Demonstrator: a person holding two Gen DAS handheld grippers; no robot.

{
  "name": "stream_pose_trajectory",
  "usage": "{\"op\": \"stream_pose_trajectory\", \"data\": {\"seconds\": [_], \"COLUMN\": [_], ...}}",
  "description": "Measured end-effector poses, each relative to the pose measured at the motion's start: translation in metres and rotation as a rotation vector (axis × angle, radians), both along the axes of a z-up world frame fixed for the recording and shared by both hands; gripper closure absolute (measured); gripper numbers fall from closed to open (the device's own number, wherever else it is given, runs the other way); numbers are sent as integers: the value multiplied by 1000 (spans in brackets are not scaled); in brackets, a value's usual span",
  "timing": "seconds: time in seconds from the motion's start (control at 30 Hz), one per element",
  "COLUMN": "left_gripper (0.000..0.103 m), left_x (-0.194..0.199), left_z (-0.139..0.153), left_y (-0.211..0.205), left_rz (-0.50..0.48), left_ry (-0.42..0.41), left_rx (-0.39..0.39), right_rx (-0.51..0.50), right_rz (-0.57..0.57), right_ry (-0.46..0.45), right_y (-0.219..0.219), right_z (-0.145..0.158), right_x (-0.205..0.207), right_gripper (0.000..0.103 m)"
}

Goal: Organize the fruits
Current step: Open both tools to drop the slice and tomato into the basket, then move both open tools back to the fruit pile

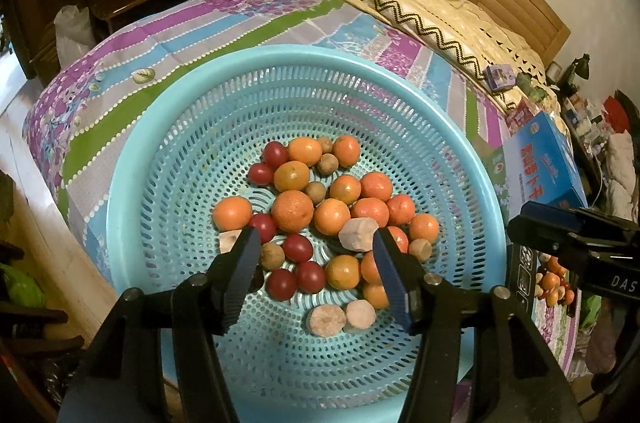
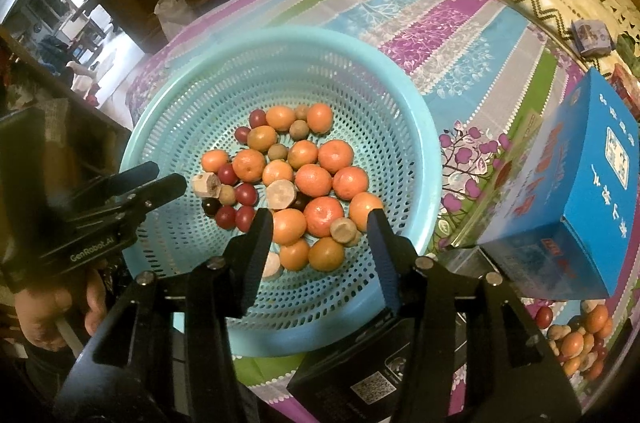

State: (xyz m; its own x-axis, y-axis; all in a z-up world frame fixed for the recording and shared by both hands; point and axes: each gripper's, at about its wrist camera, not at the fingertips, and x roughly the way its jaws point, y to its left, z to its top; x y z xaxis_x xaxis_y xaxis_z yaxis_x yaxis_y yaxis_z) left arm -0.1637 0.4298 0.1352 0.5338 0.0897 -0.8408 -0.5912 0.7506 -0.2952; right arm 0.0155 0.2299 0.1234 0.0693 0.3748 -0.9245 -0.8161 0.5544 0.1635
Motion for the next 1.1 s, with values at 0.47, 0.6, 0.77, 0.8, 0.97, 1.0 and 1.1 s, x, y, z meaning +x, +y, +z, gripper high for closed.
{"op": "stream_pose_trajectory", "data": {"seconds": [0.47, 0.6, 0.77, 0.8, 0.97, 1.0, 1.1], "left_gripper": [43, 43, 43, 43, 43, 43, 38], "left_x": [5, 7, 8, 8, 9, 9, 10], "left_z": [4, 4, 5, 5, 5, 6, 10], "left_y": [-7, -10, -12, -11, -13, -15, -21], "left_rz": [-8, -12, -15, -15, -19, -21, -31], "left_ry": [1, 4, 7, 7, 8, 7, -3], "left_rx": [6, 9, 13, 12, 14, 15, 21], "right_rx": [9, 12, 12, 14, 22, 24, 44], "right_rz": [1, 1, -2, -3, -7, -8, -18], "right_ry": [2, 4, 6, 7, 13, 12, 0], "right_y": [-2, -3, -3, -3, -9, -10, -20], "right_z": [3, 5, 5, 5, 7, 8, 13], "right_x": [2, 2, 3, 3, 4, 4, 4], "right_gripper": [53, 53, 53, 53, 53, 53, 53]}}
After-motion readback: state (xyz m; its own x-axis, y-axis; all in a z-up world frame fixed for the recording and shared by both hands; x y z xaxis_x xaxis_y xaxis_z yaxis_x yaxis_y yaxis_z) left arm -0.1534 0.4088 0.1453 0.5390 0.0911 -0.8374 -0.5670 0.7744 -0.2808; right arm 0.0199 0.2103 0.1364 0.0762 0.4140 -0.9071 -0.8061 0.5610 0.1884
